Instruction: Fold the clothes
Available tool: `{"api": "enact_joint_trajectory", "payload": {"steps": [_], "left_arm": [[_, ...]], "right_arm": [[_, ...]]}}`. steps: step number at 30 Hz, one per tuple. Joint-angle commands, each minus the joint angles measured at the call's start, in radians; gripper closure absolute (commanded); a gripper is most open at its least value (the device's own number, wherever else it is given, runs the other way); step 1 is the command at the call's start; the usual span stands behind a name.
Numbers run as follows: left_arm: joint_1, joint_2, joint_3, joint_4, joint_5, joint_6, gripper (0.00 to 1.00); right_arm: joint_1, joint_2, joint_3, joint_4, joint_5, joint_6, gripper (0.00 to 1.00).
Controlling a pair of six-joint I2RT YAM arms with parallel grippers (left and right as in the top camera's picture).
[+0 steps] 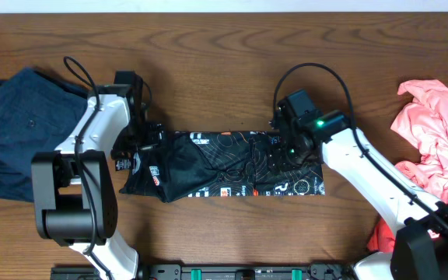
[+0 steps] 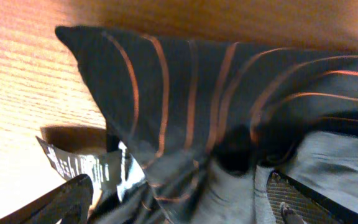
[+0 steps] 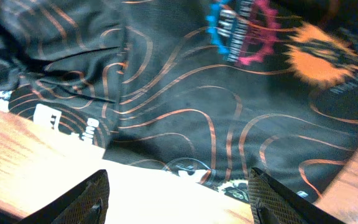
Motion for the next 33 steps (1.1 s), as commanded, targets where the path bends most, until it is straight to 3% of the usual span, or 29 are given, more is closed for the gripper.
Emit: {"api": "enact_joint_trajectory", "payload": {"steps": [1, 8, 10, 14, 21, 23, 26, 30, 33], "left_arm": [[0.003, 0.019, -0.064, 0.036, -0.089, -0.002, 0.1], [0.003, 0.019, -0.183, 0.191, -0.075, -0.002, 0.07], [0.003, 0.019, -0.205, 0.219, -0.029, -0.002, 0.11], [0.002, 0.019, -0.222, 0.234, 0.061, -0.001, 0.37], [0.003, 0.019, -0.22, 0.216, 0.067, -0.002, 0.86], [0.006, 0.017, -0.205, 0.201, 0.066, -0.002, 0.91], [0.015, 0.015, -0.174, 0.172, 0.054, -0.002, 0.88], [0.027, 0.005, -0.153, 0.162, 0.002, -0.002, 0.49], [0.027, -0.006, -0.152, 0.158, -0.013, -0.002, 0.39]], "right_arm": [[-0.027, -0.008, 0.003, -0.025, 0.029, 0.037, 0.31], [-0.05, -0.008, 0.003, -0.05, 0.032, 0.037, 0.32], [-0.05, -0.008, 0.003, -0.051, 0.032, 0.037, 0.32], [-0.05, -0.008, 0.003, -0.058, 0.04, 0.037, 0.32], [-0.093, -0.022, 0.003, -0.109, 0.138, 0.056, 0.32], [-0.119, -0.036, 0.003, -0.126, 0.155, 0.056, 0.33], [-0.166, -0.068, 0.003, -0.143, 0.158, 0.055, 0.32], [-0.202, -0.105, 0.003, -0.147, 0.158, 0.055, 0.31], [-0.212, -0.113, 0.003, -0.147, 0.158, 0.055, 0.3]]}}
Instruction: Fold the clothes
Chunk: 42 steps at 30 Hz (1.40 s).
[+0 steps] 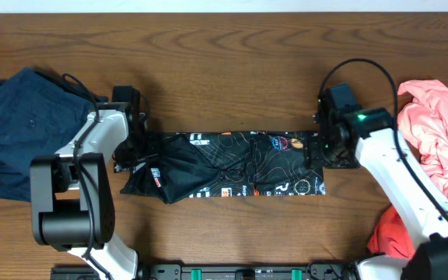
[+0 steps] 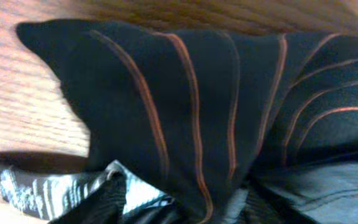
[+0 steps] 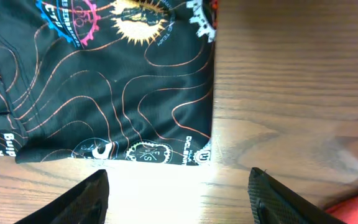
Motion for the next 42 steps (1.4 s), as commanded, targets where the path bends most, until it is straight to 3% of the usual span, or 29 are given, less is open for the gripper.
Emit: {"api": "enact_joint_trajectory", "payload": {"steps": [1, 15, 17, 22, 27, 42], "left_arm": [[0.001, 0.018, -0.002, -0.008, -0.064, -0.002, 0.38], [0.001, 0.015, -0.002, -0.008, -0.24, -0.048, 0.36], [0.001, 0.015, -0.004, -0.002, -0.241, -0.048, 0.29], [0.001, 0.017, -0.018, 0.006, -0.275, -0.05, 0.28], [0.001, 0.022, -0.02, 0.012, -0.276, -0.055, 0.18], [0.074, 0.05, -0.073, 0.106, 0.023, 0.006, 0.15]], "right_arm": [[-0.013, -0.017, 0.003, -0.002, 0.014, 0.013, 0.3], [-0.013, -0.016, 0.003, 0.004, 0.014, 0.012, 0.26], [-0.013, -0.016, 0.003, 0.004, 0.014, 0.013, 0.26], [-0.013, -0.016, 0.003, 0.003, 0.014, 0.012, 0.26], [-0.013, -0.016, 0.003, 0.002, 0.014, 0.012, 0.26], [-0.013, -0.016, 0.003, -0.013, 0.019, -0.003, 0.26]]}}
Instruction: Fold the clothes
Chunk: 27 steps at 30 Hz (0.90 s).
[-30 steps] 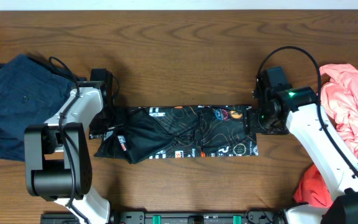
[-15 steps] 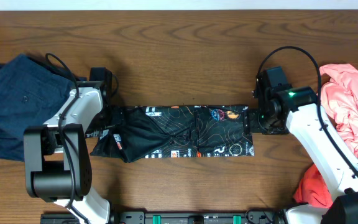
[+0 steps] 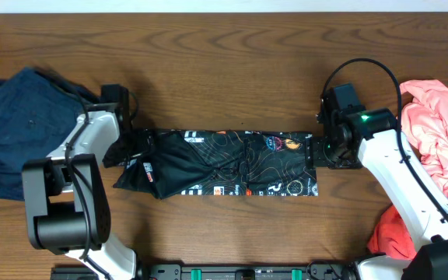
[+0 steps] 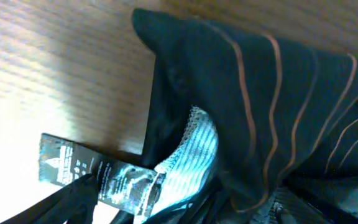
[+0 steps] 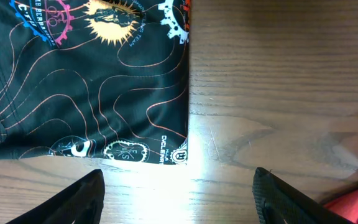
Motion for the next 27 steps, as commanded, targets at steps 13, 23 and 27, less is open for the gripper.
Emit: {"api": "enact_joint_trajectory", "payload": {"steps": [13, 23, 27], "left_arm": [[0.009, 0.057, -0.085, 0.08, 0.125, 0.047, 0.85], [0.01, -0.034, 0.061, -0.119, 0.09, 0.038, 0.94], [0.01, -0.115, 0.119, -0.22, -0.028, 0.006, 0.94]], "right_arm": [[-0.005, -0.01, 0.003, -0.009, 0.01, -0.003, 0.26], [-0.005, -0.01, 0.003, -0.015, 0.01, -0.002, 0.26], [-0.006, -0.01, 0.003, -0.015, 0.013, -0.003, 0.26]]}}
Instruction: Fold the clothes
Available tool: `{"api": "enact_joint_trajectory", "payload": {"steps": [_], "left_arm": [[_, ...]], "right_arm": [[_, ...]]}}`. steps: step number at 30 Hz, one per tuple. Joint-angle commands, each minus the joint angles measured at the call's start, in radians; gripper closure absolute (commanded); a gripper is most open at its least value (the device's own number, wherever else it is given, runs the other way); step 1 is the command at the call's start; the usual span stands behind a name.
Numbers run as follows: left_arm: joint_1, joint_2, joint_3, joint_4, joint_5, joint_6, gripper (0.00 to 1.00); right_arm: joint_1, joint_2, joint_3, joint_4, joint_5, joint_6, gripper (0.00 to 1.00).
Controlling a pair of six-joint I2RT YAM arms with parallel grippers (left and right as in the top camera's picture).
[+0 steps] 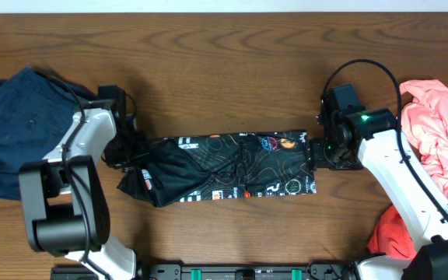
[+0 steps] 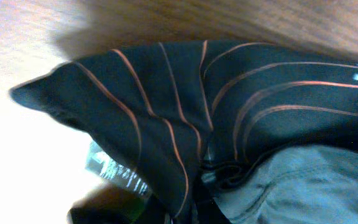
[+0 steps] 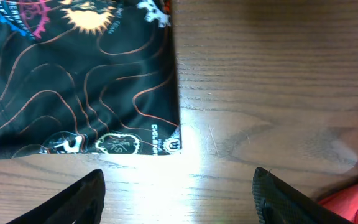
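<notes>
A black jersey [image 1: 232, 167] with orange contour lines and printed logos lies as a long folded strip across the middle of the table. Its left end is rumpled, with grey lining and a label showing [image 2: 114, 171]. My left gripper [image 1: 128, 152] sits at that left end. In the left wrist view the jersey fabric [image 2: 166, 106] gathers into the left gripper [image 2: 191, 214], which looks shut on it. My right gripper [image 1: 317, 155] hangs open beside the jersey's right edge [image 3: 73, 81]. The right gripper [image 3: 179, 205] has only bare wood between its fingers.
A navy garment [image 1: 14, 132] lies bunched at the left edge of the table, close behind my left arm. A coral-pink garment [image 1: 434, 132] is heaped at the right edge, and a bit of it [image 3: 356, 204] shows near my right fingers. The wooden table [image 1: 224, 62] runs behind the jersey.
The left fingers stood apart around the jersey's labelled left edge; now the fabric is bunched into them, and that end sits slightly nearer the front. The right gripper has shifted a little and is still open.
At first my right gripper was open over the jersey's right half and my left was at its left end. Then the right gripper stood off the jersey's right edge. The strip later lay flatter, with the left gripper at the labelled edge; now it holds that end.
</notes>
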Motion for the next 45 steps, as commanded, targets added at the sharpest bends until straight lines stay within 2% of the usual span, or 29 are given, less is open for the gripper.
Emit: {"api": "enact_joint_trajectory", "payload": {"steps": [1, 7, 11, 13, 15, 25, 30, 37, 39, 43, 45], "left_arm": [[0.0, -0.105, 0.072, -0.048, -0.12, -0.032, 0.94], [-0.014, -0.225, 0.122, -0.108, -0.126, -0.058, 0.94], [-0.084, -0.276, 0.124, -0.123, 0.028, -0.058, 0.94], [-0.144, -0.279, 0.124, -0.119, 0.133, -0.059, 0.94], [-0.216, -0.275, 0.124, -0.111, 0.174, -0.083, 0.93], [-0.581, -0.217, 0.121, 0.056, 0.175, -0.272, 0.94], [-0.702, -0.124, 0.121, 0.138, 0.177, -0.35, 0.94], [-0.804, -0.064, 0.121, 0.266, 0.187, -0.383, 0.93], [-0.826, -0.063, 0.121, 0.322, 0.187, -0.384, 0.87], [-0.853, -0.063, 0.121, 0.41, 0.237, -0.389, 0.53], [-0.853, -0.068, 0.121, 0.437, 0.28, -0.356, 0.42]], "right_arm": [[-0.008, -0.01, 0.003, -0.001, 0.018, -0.002, 0.26], [-0.048, -0.01, 0.003, -0.008, 0.041, -0.002, 0.26], [-0.098, -0.01, 0.003, -0.009, 0.045, -0.002, 0.26], [-0.125, -0.01, 0.003, -0.009, 0.045, -0.003, 0.26], [-0.144, -0.01, 0.003, -0.009, 0.044, -0.011, 0.26], [-0.165, -0.01, 0.003, -0.017, 0.043, -0.036, 0.26], [-0.165, -0.01, 0.003, -0.018, 0.043, -0.036, 0.26], [-0.165, -0.01, 0.003, -0.024, 0.027, -0.037, 0.26], [-0.164, -0.01, 0.003, -0.024, 0.025, -0.037, 0.26], [-0.161, -0.01, 0.003, -0.024, 0.025, -0.037, 0.26], [-0.161, -0.01, 0.003, -0.027, 0.025, -0.036, 0.26]]}}
